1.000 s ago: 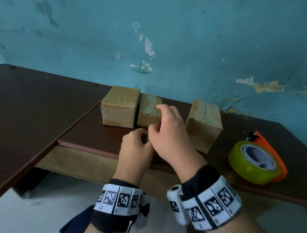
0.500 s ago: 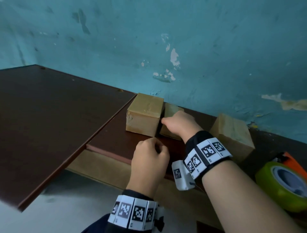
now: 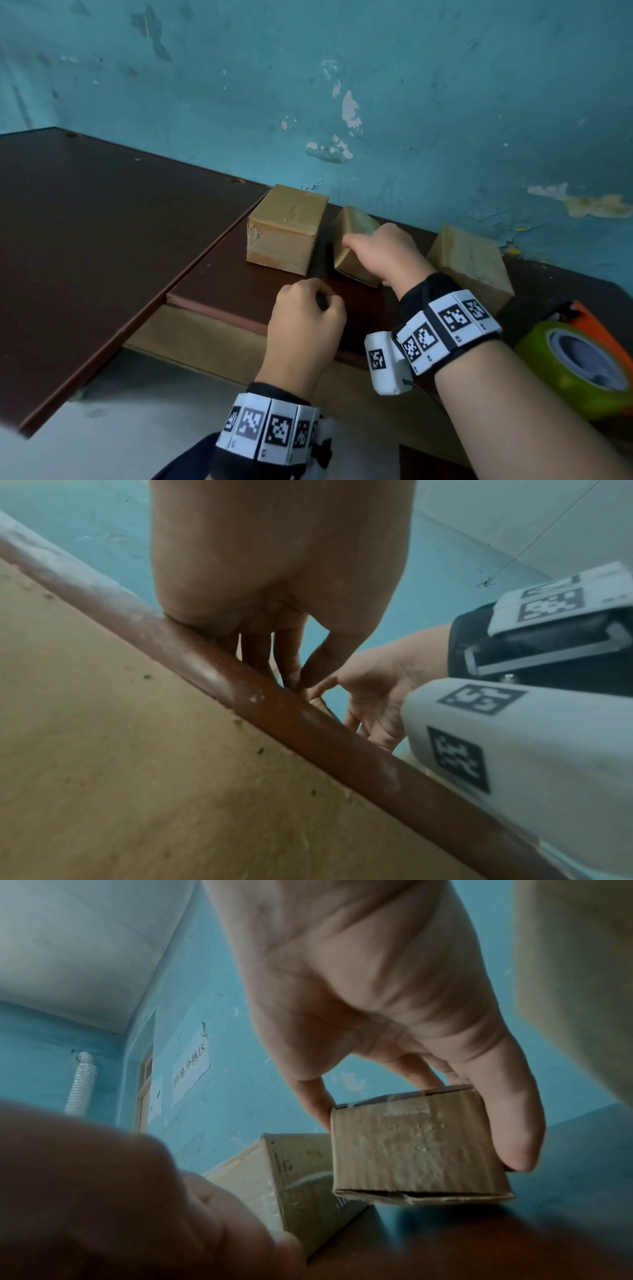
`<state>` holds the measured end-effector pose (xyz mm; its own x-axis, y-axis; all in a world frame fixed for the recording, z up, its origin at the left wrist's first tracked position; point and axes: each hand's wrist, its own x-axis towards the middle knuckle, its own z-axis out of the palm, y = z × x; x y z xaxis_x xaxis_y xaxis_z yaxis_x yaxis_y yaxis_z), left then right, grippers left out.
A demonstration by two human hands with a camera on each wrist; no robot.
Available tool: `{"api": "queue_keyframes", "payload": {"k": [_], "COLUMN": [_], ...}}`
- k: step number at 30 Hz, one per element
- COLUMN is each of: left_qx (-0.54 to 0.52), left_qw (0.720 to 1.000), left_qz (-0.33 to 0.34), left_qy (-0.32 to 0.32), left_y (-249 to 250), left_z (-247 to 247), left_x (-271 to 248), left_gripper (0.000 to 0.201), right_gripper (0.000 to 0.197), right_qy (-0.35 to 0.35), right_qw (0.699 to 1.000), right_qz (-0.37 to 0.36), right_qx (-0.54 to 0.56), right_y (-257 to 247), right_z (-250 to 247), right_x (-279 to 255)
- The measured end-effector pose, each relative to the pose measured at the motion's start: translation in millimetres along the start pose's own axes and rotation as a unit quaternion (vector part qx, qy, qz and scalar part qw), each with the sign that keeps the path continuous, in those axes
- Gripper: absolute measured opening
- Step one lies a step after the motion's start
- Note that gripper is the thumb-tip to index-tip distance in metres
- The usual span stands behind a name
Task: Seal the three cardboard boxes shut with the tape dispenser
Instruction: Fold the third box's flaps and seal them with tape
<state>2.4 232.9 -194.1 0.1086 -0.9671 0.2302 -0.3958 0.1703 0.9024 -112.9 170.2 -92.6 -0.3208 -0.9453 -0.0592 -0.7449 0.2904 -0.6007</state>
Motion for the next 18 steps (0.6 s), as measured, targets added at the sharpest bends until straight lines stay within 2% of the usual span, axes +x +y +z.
{"api": "queue_keyframes", "payload": {"k": [3, 5, 9, 13, 17, 18], "left_qx": [0.013, -0.001, -0.111, -0.119, -0.102, -0.096], "left_qw": [1.000, 1.000, 0.990, 0.989, 0.992, 0.993], "left_qz": [0.011, 0.027, 0.070, 0.068, 0.063, 0.066], "left_qy": [0.002, -0.002, -0.056, -0.049, -0.035, -0.031], "left_y": [4, 11, 24, 27, 25, 23], "left_z": [1, 1, 3, 9, 15, 18], "left_x": [-2, -4, -8, -12, -11, -10], "left_gripper": [0.012, 0.017, 0.034, 0.058, 0.067, 0.067], "right_gripper": [0.063, 0.064, 0.053, 0.048, 0.033, 0.035], "right_qy": [-0.002, -0.019, -0.075, -0.069, -0.069, -0.075], "right_qw": [0.999, 0.992, 0.955, 0.943, 0.937, 0.934], "right_qz": [0.008, 0.029, 0.091, 0.103, 0.109, 0.106], "right_qx": [0.046, 0.125, 0.271, 0.309, 0.324, 0.332], "right_y": [7, 11, 18, 30, 41, 44], "right_z": [-6, -9, -6, 4, 4, 4], "right_x": [-7, -11, -24, -30, -35, -37]}}
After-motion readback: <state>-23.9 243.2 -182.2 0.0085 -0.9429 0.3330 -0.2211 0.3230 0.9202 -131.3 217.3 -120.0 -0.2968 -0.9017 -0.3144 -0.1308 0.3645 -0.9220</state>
